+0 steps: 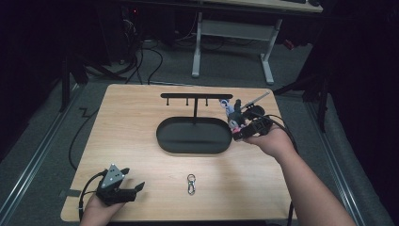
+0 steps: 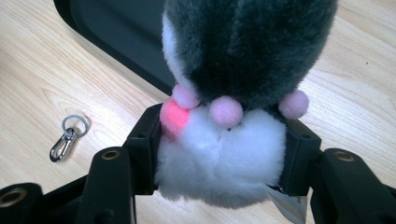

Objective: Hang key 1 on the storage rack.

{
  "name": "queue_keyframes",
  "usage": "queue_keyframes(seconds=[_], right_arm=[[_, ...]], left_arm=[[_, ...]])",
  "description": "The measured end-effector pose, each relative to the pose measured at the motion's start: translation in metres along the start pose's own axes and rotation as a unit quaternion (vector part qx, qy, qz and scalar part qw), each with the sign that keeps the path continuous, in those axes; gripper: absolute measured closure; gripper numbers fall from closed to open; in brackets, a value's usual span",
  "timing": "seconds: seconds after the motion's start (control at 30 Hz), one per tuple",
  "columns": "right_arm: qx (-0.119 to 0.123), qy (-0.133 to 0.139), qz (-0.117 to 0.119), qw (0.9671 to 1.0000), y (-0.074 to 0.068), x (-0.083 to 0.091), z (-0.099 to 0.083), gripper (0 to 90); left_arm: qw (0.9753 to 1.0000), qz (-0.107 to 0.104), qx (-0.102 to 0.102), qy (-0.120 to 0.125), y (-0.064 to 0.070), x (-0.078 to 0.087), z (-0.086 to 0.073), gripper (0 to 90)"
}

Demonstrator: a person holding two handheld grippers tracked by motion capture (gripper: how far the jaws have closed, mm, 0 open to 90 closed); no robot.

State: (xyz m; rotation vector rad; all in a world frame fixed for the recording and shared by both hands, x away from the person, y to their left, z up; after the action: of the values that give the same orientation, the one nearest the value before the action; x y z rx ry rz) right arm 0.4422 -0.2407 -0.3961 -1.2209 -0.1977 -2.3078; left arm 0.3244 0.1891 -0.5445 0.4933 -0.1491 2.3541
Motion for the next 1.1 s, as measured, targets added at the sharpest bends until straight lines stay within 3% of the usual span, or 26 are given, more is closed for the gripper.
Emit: queue_keyframes(seconds=[0.3,0.67,0.9,1.1], right_arm=[[-0.002,-0.008,-0.007,0.9999,0.002,0.0,-0.001,44.3],[-0.018,-0.034,-0.025,0.9989,0.002,-0.022,-0.003,43.5],[-0.002,-0.058,-0.033,0.9977,0.0,-0.039,-0.001,42.8],[0.003,-0.054,-0.039,0.9978,0.001,-0.049,0.003,41.4]], left_arm=[[1.0,-0.001,0.0,0.0,-0.001,0.001,0.0,20.4],[1.0,-0.002,0.001,-0.002,-0.001,0.001,0.0,20.4],[1.0,-0.005,0.0,-0.008,-0.001,0.0,-0.001,20.4],[1.0,-0.004,0.002,-0.005,-0.002,0.0,-0.001,20.4]])
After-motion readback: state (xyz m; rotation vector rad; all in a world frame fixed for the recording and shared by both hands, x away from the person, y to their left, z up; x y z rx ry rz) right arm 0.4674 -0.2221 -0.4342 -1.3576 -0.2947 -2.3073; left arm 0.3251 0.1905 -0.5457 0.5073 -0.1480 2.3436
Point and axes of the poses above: each handheld gripper's, and its own axes: x roughly backward along the jaws, z roughly out of its top, y roughly to its right, the point moved 3 cm from there along -x, roughly forward along the jaws, and after that the axes turned 13 degrees about y, right-handed, at the moved point
